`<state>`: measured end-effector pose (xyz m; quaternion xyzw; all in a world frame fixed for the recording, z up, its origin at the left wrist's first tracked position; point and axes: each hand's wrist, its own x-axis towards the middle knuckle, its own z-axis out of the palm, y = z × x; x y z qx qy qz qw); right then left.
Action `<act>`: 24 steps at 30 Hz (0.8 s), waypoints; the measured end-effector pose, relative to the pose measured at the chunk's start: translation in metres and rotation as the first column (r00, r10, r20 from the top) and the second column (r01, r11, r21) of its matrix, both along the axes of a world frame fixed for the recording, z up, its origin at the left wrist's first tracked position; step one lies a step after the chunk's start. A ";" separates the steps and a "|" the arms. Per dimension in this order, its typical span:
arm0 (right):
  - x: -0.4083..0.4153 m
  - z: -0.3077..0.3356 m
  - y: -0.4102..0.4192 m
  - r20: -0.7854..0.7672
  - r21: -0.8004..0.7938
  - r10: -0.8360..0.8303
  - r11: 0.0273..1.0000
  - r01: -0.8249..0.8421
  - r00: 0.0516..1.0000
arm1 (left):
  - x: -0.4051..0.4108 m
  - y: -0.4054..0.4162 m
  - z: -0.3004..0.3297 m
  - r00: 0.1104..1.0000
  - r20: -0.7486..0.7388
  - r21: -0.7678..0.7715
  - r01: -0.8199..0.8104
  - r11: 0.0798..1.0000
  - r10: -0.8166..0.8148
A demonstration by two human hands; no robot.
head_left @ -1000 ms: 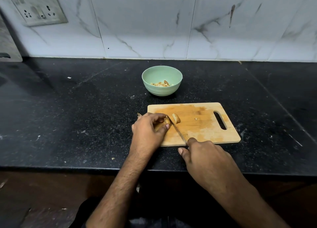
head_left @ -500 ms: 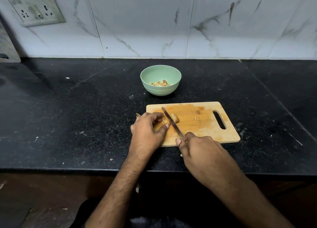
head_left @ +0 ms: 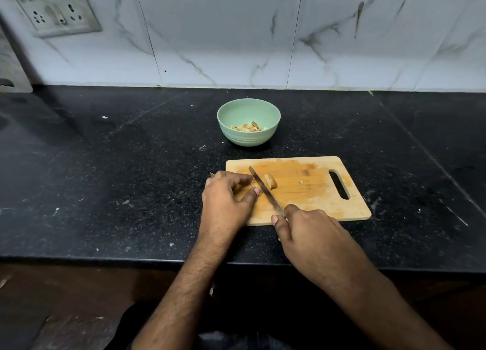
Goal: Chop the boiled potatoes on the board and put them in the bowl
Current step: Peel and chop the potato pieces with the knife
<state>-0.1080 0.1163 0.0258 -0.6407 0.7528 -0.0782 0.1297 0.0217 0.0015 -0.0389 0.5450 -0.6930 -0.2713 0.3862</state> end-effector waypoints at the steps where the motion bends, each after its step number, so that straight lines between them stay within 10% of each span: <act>1: 0.000 0.000 0.000 -0.002 0.000 0.000 1.000 0.000 1.000 | 0.000 0.000 0.000 1.000 0.008 0.004 -0.005 1.000 0.005; 24: 0.007 0.008 0.001 -0.038 0.008 0.005 1.000 -0.005 0.999 | -0.001 -0.001 -0.001 1.000 -0.014 0.034 -0.002 0.999 0.003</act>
